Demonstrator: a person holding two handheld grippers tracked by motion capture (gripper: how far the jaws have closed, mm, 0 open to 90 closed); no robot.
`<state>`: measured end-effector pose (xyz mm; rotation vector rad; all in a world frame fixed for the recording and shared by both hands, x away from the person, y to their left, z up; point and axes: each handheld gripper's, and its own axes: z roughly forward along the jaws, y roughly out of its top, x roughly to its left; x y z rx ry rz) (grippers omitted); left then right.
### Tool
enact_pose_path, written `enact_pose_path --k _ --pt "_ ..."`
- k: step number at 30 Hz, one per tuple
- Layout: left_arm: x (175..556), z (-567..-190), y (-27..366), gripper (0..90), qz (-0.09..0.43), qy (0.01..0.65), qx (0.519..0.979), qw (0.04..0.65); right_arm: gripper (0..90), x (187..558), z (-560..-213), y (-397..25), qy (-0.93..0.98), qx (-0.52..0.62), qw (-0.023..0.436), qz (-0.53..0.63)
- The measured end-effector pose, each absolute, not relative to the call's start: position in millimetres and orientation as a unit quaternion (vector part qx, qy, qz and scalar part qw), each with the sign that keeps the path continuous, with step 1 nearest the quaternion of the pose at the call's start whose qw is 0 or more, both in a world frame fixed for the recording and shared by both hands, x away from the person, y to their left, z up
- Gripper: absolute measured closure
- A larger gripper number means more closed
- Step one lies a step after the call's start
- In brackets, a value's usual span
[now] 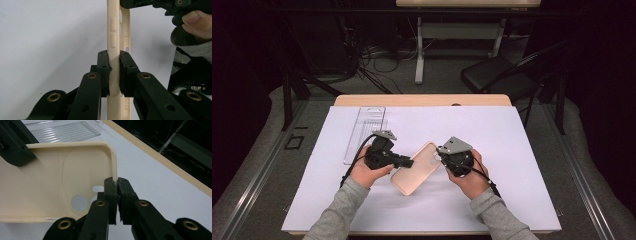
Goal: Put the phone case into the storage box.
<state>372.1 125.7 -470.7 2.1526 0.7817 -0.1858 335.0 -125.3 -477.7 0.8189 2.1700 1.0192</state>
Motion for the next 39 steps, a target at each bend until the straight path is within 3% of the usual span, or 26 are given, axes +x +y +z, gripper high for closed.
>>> enact_pose_path --k 15,26,39 --pt "372.7 -471.0 127.2 80.9 -0.074 0.315 0.851 0.415 81.6 334.9 -476.8 -125.8 0.816 0.309 0.293 0.391" --pt "372.9 -470.7 131.4 80.9 -0.066 0.324 0.841 0.428 65.5 334.9 -472.6 -128.7 0.803 0.315 0.287 0.418" --pt "373.0 -469.2 140.0 80.8 -0.041 0.34 0.819 0.46 53.8 336.1 -468.5 -134.8 0.787 0.326 0.269 0.449"
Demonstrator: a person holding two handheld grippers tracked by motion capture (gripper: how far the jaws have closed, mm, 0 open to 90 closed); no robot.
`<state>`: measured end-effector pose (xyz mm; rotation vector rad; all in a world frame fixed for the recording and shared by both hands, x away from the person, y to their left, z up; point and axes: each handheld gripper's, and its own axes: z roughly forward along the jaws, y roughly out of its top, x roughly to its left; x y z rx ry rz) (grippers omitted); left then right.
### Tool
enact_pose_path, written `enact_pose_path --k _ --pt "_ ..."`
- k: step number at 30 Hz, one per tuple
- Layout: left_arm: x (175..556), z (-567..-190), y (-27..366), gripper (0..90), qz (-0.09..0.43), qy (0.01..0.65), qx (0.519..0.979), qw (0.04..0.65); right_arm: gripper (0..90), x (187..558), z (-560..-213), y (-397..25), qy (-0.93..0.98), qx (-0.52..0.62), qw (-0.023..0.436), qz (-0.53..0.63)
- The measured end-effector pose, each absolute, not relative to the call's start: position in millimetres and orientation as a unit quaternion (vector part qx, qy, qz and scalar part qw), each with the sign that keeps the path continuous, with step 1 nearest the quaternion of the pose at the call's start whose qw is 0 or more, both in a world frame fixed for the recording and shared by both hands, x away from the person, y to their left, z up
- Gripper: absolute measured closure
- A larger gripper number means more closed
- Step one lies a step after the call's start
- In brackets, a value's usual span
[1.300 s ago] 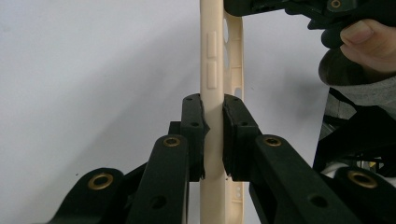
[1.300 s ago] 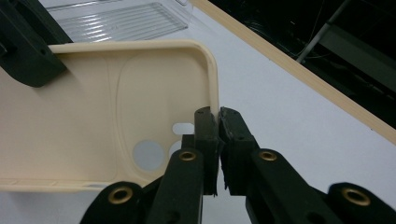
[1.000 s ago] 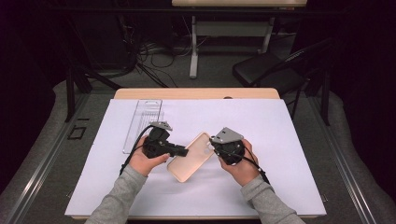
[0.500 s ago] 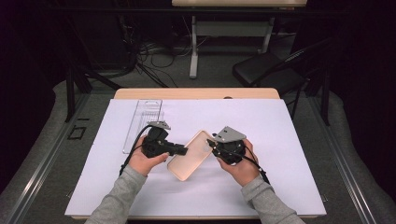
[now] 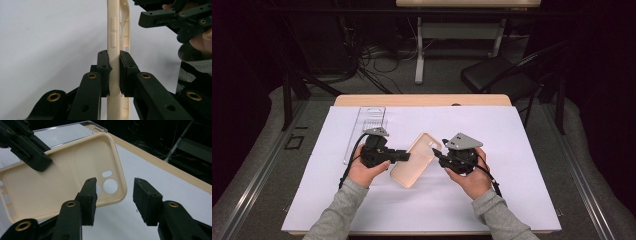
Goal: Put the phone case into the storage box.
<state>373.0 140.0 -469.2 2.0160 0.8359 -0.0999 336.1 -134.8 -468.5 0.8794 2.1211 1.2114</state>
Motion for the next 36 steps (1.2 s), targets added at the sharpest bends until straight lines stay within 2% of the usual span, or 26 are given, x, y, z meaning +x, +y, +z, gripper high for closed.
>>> enact_pose_path --k 13,29,36 --pt "371.1 -466.8 149.9 80.9 -0.008 0.354 0.786 0.506 50.2 340.0 -467.2 -141.5 0.773 0.347 0.225 0.482" --pt "367.2 -471.6 154.0 80.8 0.009 0.371 0.748 0.551 46.2 341.4 -468.8 -143.0 0.768 0.35 0.208 0.495" --pt "365.5 -473.8 153.1 80.8 0.017 0.372 0.74 0.56 46.4 343.4 -471.3 -144.1 0.763 0.356 0.176 0.511"
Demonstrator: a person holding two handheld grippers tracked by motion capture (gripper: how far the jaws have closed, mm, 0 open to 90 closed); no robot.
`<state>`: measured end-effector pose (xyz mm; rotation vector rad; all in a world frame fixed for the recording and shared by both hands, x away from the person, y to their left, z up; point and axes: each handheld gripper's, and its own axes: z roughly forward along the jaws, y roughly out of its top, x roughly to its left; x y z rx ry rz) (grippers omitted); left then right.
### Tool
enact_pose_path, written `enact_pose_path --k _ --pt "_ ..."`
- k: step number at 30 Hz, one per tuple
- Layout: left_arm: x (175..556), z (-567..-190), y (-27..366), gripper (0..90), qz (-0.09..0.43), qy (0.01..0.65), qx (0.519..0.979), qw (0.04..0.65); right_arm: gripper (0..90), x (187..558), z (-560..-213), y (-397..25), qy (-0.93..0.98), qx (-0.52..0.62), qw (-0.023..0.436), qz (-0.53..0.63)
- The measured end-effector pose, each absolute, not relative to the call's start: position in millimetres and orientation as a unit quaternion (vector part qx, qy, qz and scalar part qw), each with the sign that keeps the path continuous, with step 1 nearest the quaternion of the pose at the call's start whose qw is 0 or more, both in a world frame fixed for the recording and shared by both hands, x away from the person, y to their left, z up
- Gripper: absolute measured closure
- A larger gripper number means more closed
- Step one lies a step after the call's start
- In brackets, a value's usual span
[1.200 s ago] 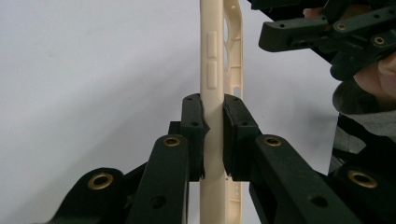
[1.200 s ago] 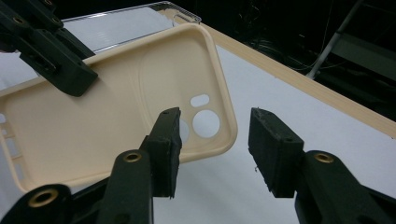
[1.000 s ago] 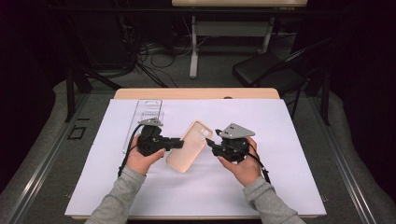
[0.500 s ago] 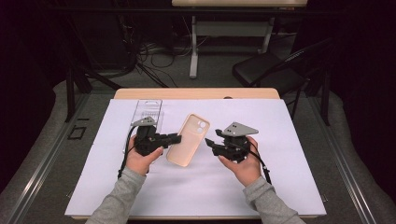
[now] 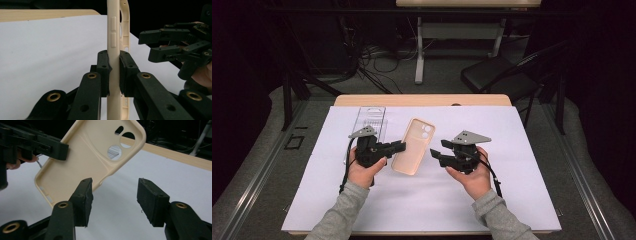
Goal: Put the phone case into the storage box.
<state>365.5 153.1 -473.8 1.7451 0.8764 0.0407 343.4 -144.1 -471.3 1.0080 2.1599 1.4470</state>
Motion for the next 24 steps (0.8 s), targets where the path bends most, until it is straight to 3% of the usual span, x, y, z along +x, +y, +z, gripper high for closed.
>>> enact_pose_path --k 24 --pt "359.1 -470.0 150.4 80.8 0.026 0.36 0.729 0.582 49.6 348.1 -479.2 -144.3 0.745 0.379 0.084 0.543"
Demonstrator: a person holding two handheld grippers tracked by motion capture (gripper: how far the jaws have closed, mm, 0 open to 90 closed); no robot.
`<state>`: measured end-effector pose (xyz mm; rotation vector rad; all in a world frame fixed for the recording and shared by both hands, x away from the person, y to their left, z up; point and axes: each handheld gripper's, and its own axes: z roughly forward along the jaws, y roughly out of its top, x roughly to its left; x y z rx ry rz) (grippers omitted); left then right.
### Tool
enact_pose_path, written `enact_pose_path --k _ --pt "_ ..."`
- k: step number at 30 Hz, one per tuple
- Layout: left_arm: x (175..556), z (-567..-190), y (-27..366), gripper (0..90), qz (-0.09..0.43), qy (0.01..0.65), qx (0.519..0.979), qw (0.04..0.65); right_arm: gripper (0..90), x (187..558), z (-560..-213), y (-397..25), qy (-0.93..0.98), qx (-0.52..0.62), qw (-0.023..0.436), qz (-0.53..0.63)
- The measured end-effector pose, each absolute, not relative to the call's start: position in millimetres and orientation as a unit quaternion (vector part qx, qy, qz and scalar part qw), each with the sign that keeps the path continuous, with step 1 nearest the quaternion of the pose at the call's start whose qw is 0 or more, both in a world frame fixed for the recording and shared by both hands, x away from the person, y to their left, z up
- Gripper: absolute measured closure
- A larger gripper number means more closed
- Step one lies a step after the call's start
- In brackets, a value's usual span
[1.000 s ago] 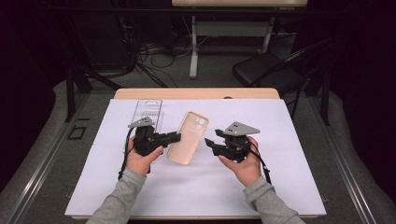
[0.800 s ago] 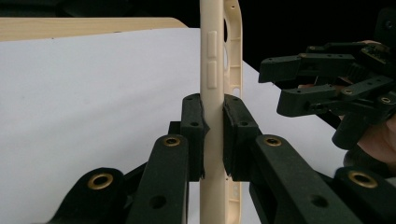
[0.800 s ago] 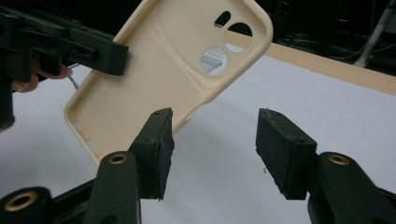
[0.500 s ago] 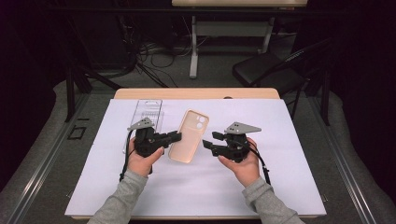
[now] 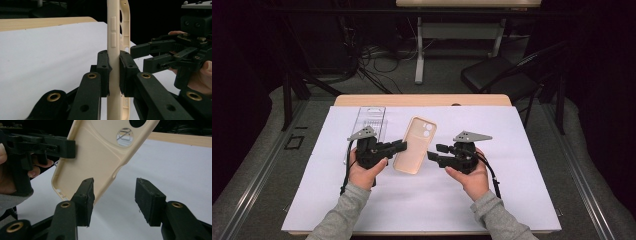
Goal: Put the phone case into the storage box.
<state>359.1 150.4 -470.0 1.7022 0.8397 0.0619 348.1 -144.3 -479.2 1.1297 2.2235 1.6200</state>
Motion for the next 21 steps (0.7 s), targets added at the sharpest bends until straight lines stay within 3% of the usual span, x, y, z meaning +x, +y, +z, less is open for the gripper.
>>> enact_pose_path --k 14,21 --pt "357.0 -468.0 149.1 80.8 0.015 0.352 0.726 0.59 54.6 352.2 -491.0 -146.8 0.716 0.395 0.002 0.575" --pt "355.0 -466.3 148.7 80.8 0.014 0.347 0.724 0.596 55.1 351.9 -492.9 -144.9 0.714 0.39 -0.01 0.582"
